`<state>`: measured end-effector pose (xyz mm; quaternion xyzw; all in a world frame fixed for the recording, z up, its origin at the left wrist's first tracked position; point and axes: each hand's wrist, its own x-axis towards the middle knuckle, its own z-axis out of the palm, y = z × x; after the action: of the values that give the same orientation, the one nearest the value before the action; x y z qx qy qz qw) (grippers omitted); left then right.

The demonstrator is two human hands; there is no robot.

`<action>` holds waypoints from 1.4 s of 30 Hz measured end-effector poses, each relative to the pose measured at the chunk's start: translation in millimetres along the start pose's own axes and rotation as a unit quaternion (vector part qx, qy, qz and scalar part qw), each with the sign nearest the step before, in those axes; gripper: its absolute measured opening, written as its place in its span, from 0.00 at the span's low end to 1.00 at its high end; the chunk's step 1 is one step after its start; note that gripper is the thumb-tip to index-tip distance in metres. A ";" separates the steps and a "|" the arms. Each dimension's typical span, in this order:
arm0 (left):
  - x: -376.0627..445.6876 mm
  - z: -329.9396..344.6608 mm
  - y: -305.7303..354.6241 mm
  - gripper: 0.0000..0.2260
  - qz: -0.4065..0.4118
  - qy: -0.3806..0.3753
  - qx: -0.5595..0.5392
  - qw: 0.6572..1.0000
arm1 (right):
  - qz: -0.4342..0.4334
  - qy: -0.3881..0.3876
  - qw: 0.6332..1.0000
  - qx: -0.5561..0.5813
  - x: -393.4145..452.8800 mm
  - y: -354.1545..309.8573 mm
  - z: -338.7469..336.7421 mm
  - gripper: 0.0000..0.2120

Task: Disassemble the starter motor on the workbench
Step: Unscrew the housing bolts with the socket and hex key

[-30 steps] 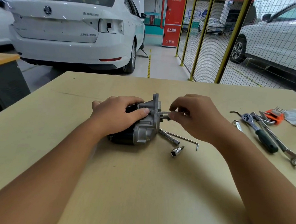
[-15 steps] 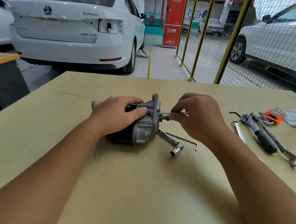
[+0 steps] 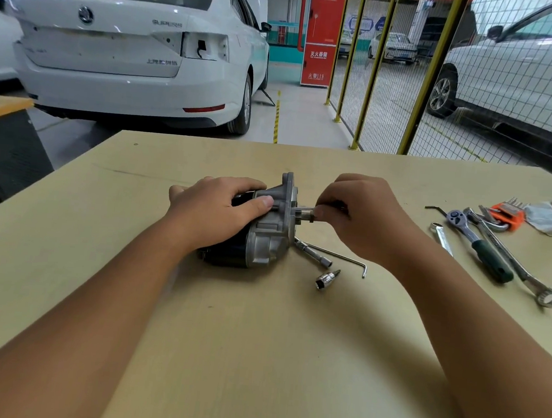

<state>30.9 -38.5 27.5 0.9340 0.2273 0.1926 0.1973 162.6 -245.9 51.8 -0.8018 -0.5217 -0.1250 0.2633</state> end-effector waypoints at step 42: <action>1.0 0.7 -1.0 0.28 0.004 -0.003 -0.002 1.000 | -0.007 -0.014 1.000 -0.012 0.1 -1.4 -6.6 0.06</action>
<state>31.7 -37.3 26.8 0.9351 0.2224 0.1910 0.1989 161.9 -249.0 57.6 -0.8030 -0.5295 -0.1217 0.2450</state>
